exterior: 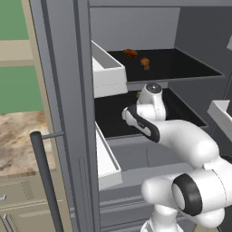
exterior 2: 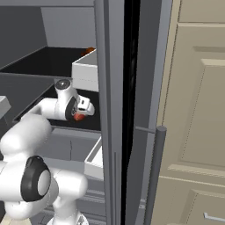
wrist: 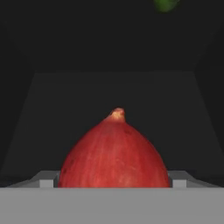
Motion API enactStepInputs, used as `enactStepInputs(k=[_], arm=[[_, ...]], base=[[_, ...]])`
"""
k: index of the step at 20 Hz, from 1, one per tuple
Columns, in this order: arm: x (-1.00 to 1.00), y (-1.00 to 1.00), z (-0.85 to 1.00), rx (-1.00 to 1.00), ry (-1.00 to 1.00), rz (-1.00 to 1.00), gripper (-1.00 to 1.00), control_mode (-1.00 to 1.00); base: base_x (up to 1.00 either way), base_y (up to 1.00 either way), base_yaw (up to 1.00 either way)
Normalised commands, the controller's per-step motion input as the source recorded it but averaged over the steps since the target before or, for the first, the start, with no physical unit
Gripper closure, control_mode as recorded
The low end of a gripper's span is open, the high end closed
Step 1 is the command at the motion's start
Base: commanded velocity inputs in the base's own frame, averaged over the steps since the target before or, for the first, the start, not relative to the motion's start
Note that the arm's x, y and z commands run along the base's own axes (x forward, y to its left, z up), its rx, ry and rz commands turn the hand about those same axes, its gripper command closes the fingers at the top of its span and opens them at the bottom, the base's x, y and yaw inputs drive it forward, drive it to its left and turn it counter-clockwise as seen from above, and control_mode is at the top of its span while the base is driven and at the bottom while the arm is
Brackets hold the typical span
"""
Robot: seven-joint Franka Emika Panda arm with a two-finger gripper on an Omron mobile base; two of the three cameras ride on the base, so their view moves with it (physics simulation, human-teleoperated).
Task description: Transport the chicken drumstick and onion to the fridge. Place the chicken drumstick on the rack containing meat and place the onion on the rack containing the vegetable, ensuring meats and vegetables are on different racks.
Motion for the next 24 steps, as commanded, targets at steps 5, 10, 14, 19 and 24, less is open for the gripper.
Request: enactStepInputs(k=[5, 10, 14, 19, 24], arm=[[0.02, -0.01, -0.6, -0.03, 0.0, 0.01, 1.0, -1.0], [0.03, 0.0, -0.82, -0.04, 0.0, 0.01, 1.0, -1.0], [0.09, 0.0, -0.7, 0.0, 0.0, 0.0, -1.0, -1.0], [-0.12, 0.0, -0.13, 0.0, 0.0, 0.0, -1.0, -1.0], [-0.44, 0.0, 0.0, 0.0, -0.06, 0.0, -1.0, -1.0]], base=[[0.0, 0.0, 0.0], [0.0, 0.0, 0.0], [0.0, 0.0, 0.0], [0.0, 0.0, 0.0], [0.0, 0.0, 0.0]])
